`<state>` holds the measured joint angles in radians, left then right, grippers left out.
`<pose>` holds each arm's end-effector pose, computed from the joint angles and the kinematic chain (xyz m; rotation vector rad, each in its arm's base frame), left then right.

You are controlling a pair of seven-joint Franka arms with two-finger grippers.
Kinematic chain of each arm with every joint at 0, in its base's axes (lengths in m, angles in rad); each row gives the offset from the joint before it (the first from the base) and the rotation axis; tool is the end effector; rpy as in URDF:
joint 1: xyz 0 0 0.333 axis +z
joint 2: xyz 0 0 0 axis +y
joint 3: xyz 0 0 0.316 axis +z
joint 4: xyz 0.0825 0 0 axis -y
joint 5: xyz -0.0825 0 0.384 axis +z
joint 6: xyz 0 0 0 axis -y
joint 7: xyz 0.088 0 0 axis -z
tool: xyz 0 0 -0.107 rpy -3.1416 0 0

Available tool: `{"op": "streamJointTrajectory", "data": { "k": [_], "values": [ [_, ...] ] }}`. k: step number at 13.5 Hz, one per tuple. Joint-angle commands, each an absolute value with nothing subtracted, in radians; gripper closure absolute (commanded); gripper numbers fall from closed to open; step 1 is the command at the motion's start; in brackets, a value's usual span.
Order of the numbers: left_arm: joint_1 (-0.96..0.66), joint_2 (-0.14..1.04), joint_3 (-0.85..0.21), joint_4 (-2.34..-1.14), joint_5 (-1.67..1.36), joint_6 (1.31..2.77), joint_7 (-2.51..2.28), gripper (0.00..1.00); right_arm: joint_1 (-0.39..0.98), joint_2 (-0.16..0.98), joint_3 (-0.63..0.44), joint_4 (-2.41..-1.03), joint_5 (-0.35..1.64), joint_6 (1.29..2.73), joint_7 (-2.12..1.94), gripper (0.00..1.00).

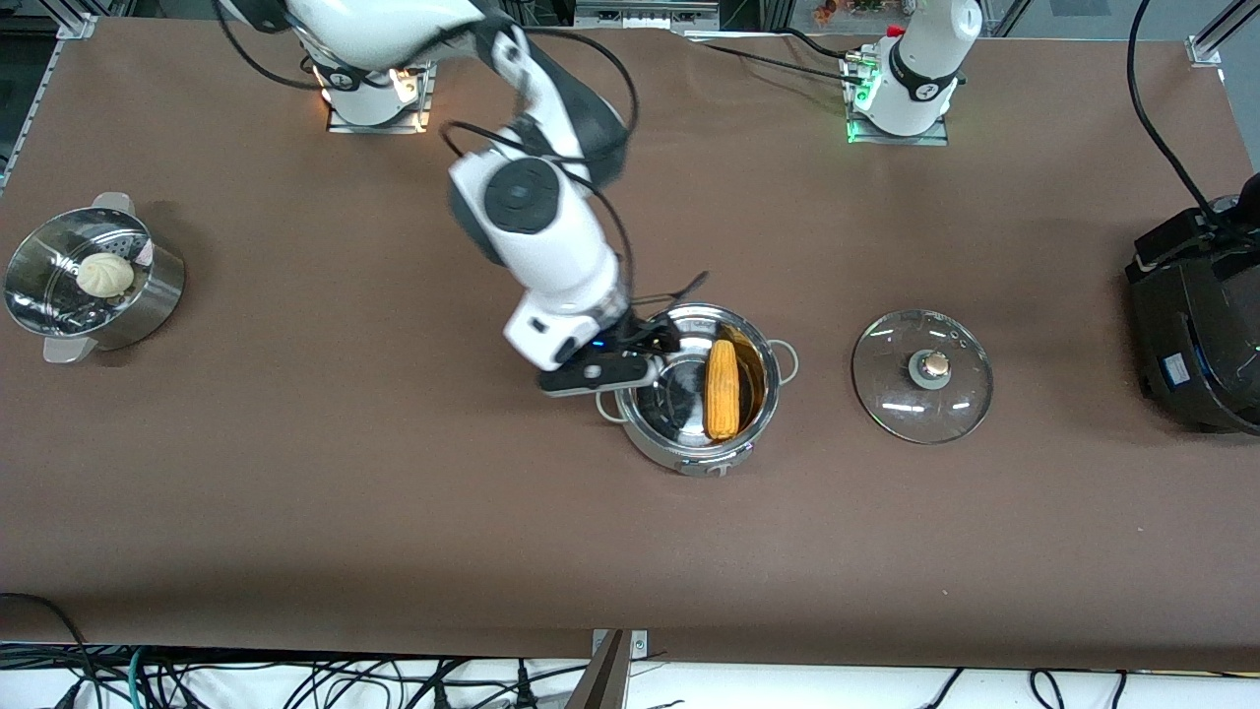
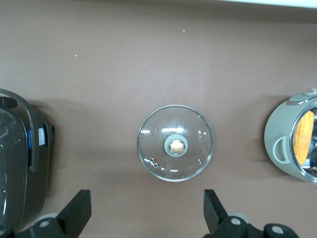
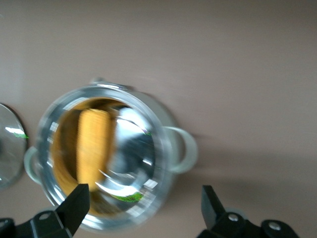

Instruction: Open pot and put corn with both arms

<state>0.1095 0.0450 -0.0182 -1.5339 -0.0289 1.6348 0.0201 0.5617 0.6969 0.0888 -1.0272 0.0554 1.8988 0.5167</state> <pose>0.5730 0.0498 0.6225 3.1117 0.1125 0.0895 0.6185 0.4471 0.4568 -2.9469 -0.1399 -0.1303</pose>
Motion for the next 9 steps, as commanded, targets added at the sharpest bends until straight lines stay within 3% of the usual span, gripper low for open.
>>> {"op": "streamJointTrajectory", "data": {
  "k": [1, 5, 9],
  "values": [
    [0.110, 0.052, -0.029, -1.477, -0.011, 1.588, 0.008, 0.00, 0.448, 0.597, 0.095, -1.072, 0.098, 1.732, 0.407, 0.00],
    [0.098, 0.058, -0.038, -1.420, 0.018, 1.533, 0.006, 0.00, 0.362, 0.552, 0.028, -1.066, 0.031, 1.571, 0.400, 0.00],
    [0.100, 0.060, -0.035, -1.424, 0.017, 1.529, 0.006, 0.00, 0.345, 0.486, -0.080, -1.087, 0.035, 1.539, 0.323, 0.00]
  ]
}}
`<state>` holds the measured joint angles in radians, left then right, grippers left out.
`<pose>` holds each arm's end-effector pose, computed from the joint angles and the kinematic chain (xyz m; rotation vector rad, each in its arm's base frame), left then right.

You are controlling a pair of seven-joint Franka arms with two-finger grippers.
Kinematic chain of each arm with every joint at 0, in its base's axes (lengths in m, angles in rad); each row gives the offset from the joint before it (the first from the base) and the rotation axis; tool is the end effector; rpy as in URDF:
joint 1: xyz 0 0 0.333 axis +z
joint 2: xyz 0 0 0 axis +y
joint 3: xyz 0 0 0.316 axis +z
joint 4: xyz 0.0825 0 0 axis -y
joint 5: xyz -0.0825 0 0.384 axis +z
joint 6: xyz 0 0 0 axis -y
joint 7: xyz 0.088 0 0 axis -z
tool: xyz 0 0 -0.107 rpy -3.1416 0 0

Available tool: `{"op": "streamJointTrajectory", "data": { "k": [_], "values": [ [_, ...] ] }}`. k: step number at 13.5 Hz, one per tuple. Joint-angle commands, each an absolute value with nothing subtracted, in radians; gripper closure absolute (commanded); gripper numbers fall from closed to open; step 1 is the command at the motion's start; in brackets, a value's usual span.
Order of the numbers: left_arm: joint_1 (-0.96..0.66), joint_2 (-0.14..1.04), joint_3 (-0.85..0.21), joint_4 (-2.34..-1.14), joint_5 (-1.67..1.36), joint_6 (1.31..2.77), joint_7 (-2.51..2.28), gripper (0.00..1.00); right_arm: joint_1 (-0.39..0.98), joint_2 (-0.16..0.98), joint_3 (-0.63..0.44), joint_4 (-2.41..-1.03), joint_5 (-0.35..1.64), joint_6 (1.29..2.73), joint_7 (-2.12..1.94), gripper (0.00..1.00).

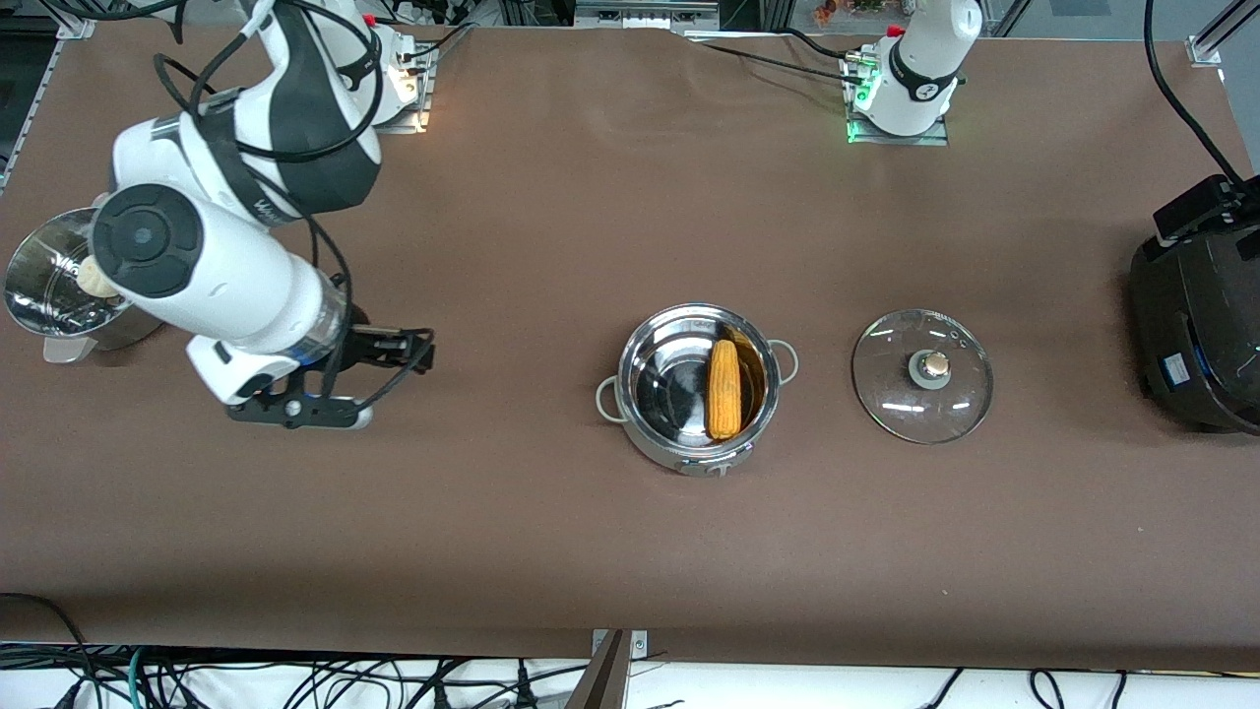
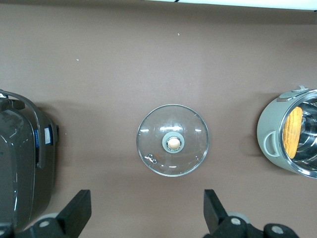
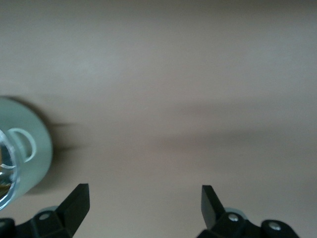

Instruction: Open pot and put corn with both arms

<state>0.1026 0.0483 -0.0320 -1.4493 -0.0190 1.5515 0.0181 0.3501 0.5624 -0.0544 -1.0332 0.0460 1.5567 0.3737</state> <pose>0.5669 0.0385 0.6529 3.1213 0.0807 0.0855 0.6723 0.2218 0.5193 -3.1356 0.1104 0.0654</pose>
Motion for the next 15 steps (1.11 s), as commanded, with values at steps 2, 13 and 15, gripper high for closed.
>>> {"op": "streamJointTrajectory", "data": {
  "k": [2, 13, 15],
  "values": [
    [0.103, 0.060, -0.035, -1.425, 0.018, 1.528, 0.006, 0.00, 0.266, 0.401, -0.069, -1.168, 0.037, 1.529, 0.238, 0.00],
    [0.101, 0.060, -0.037, -1.425, 0.018, 1.516, 0.006, 0.00, 0.045, -0.006, -0.063, -1.621, 0.032, 1.507, 0.187, 0.00],
    [0.101, 0.060, -0.037, -1.425, 0.018, 1.514, 0.006, 0.00, 0.031, -0.026, -0.058, -1.615, 0.022, 1.476, 0.170, 0.00]
  ]
}}
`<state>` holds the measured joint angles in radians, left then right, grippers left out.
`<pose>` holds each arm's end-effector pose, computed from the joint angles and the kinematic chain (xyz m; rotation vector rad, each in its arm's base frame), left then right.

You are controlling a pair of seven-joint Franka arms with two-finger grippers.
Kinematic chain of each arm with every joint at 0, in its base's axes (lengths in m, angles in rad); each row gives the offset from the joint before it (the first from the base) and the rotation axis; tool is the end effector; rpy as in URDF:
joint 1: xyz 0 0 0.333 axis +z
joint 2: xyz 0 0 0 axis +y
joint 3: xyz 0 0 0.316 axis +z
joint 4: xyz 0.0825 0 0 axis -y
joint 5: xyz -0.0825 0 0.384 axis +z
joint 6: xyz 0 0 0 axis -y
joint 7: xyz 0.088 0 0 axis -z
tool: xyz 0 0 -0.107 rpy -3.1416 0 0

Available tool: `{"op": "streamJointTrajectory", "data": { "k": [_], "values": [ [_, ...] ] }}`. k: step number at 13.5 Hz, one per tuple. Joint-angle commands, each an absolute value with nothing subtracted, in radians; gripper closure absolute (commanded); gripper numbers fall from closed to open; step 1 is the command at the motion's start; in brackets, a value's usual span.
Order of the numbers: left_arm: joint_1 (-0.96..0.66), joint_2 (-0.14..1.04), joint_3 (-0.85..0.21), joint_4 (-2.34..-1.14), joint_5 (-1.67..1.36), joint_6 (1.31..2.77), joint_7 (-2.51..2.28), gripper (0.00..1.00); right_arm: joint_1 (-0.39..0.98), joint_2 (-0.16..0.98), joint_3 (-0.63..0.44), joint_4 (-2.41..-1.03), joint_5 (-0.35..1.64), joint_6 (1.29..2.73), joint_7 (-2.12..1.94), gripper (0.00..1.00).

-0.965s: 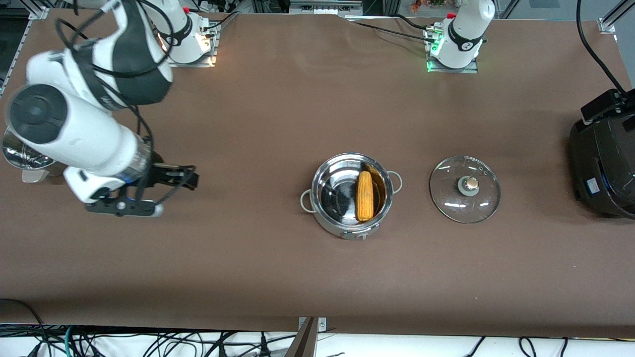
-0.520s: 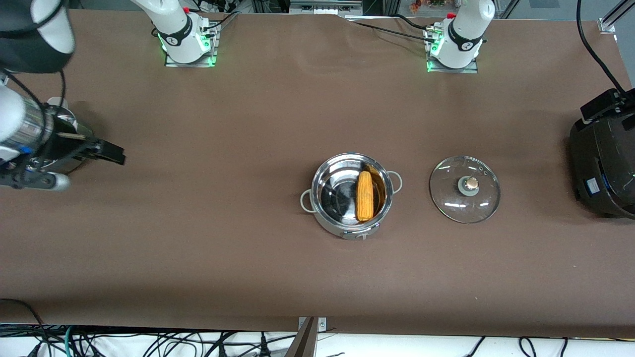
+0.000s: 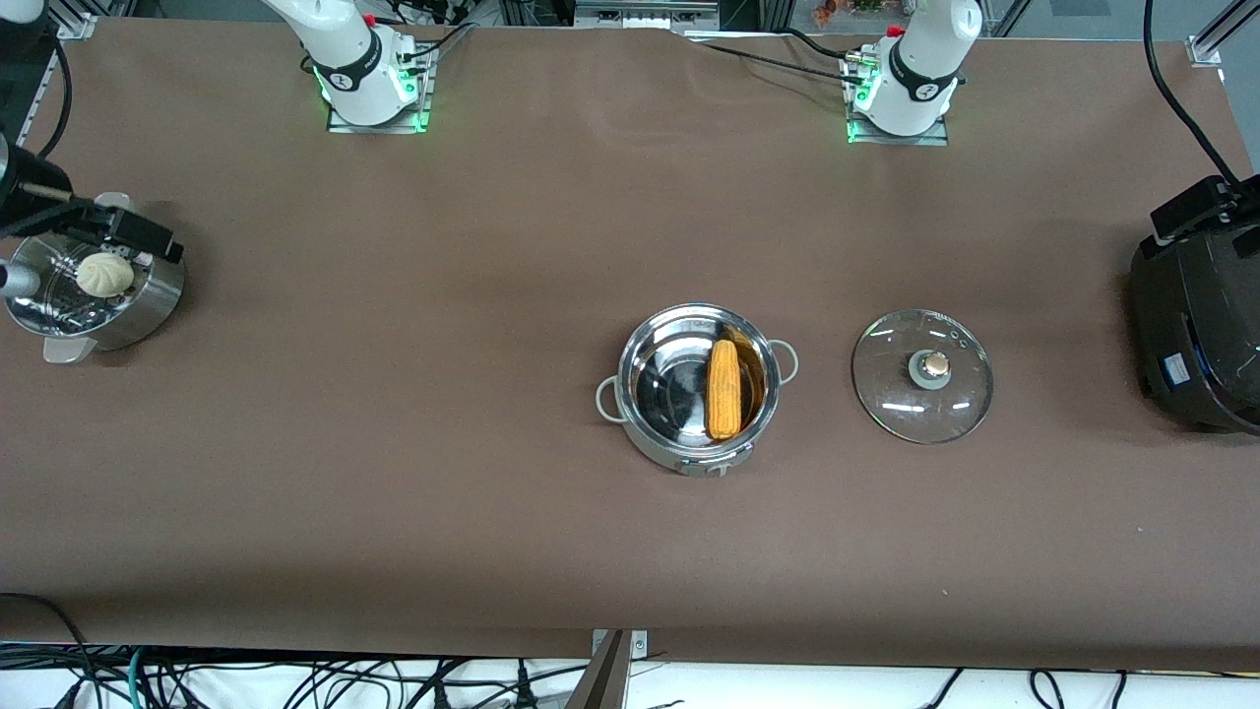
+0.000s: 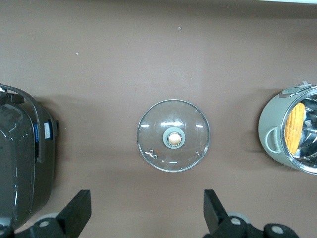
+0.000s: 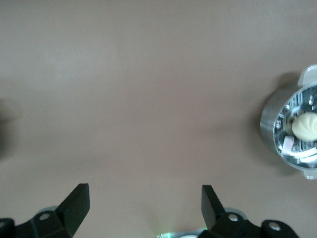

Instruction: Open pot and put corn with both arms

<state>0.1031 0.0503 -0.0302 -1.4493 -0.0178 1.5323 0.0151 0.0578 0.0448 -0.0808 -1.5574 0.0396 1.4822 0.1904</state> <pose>0.5655 0.0398 0.6500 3.1221 0.0888 0.0524 0.5575 -0.0073 0.5988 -3.0924 0.3297 0.1906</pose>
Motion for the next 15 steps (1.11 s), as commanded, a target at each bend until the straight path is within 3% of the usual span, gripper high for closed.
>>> {"op": "streamJointTrajectory", "data": {
  "k": [1, 4, 8, 15],
  "values": [
    [0.101, 0.060, -0.037, -1.425, 0.018, 1.516, 0.006, 0.00, 0.012, -0.026, -0.057, -1.620, -0.006, 1.489, 0.117, 0.00],
    [0.101, 0.060, -0.037, -1.427, 0.017, 1.513, 0.006, 0.00, 0.008, -0.023, -0.058, -1.644, -0.038, 1.519, -0.075, 0.00],
    [0.103, 0.060, -0.037, -1.427, 0.017, 1.506, 0.005, 0.00, 0.012, 0.066, -0.063, -1.556, -0.037, 1.505, -0.080, 0.00],
    [0.103, 0.060, -0.035, -1.427, 0.017, 1.500, 0.005, 0.00, 0.014, 0.078, -0.061, -1.549, -0.032, 1.511, -0.080, 0.00]
  ]
}}
